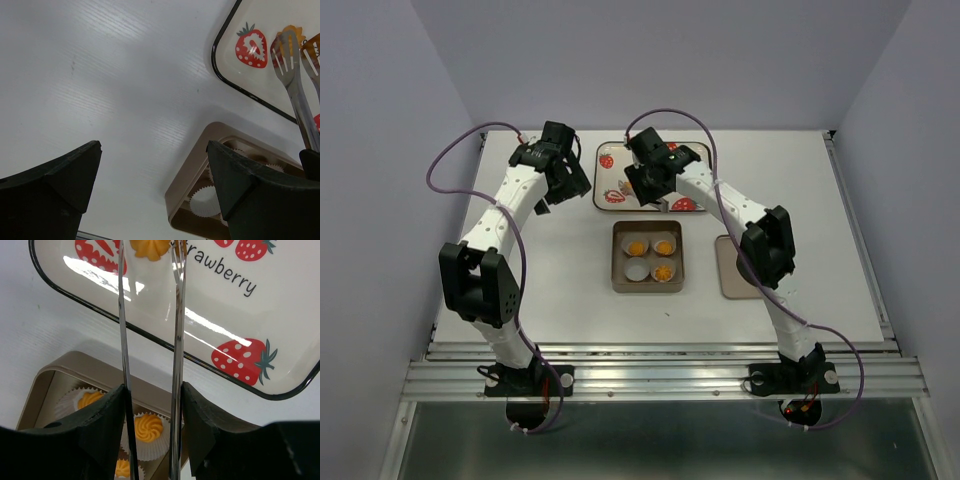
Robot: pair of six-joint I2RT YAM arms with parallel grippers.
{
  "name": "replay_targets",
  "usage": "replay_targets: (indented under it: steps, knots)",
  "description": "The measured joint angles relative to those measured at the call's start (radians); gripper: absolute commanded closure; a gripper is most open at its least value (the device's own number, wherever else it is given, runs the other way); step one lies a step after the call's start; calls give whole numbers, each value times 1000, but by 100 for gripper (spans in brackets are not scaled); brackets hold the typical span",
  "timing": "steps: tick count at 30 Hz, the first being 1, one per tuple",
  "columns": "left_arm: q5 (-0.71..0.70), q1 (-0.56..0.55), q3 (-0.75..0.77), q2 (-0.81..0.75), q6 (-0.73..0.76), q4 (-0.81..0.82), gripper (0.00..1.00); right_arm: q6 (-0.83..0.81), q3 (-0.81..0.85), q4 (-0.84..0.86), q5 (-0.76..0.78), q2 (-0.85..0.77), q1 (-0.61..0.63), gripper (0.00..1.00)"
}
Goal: Pack the cookies
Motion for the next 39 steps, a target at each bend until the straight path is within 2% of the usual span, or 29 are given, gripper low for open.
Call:
replay_targets:
  steps: [22, 34, 39]
  knots:
    - [0, 0, -26, -2, 0, 0, 1, -57, -51, 10, 24, 5, 23, 47]
    - [-1, 0, -42, -13, 0, 2, 1, -63, -51, 14, 58, 9, 38, 56]
    - [-1, 0, -43, -13, 0, 2, 1, -59, -51, 15, 76, 10, 38, 57]
